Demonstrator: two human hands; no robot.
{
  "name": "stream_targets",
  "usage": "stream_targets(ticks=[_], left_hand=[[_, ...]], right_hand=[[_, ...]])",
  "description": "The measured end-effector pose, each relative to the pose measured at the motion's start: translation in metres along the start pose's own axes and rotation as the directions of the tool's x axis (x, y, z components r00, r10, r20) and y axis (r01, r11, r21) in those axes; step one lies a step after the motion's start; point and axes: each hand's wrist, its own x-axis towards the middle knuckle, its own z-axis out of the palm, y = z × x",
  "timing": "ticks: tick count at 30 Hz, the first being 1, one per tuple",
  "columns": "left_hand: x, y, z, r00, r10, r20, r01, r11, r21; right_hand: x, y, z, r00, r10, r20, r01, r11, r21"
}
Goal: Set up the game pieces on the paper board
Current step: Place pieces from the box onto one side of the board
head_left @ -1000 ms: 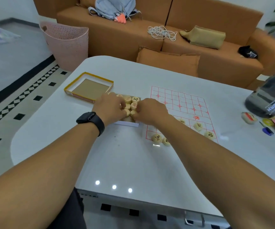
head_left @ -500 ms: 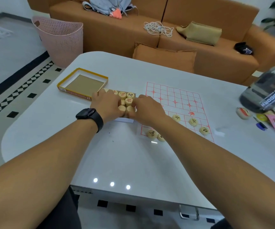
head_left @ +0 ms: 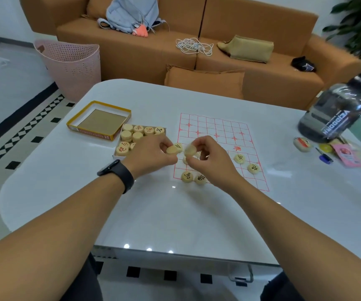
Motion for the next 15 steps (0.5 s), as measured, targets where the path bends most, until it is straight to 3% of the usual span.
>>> stream_targets(ticks=[15], left_hand=[[-0.006,0.015,0.025,0.985,0.144,0.092,-0.131,0.982,-0.137]], right_hand=[[-0.019,0.024,-0.022,0.998,0.007,-0.058,-0.005,0.999,0.049]])
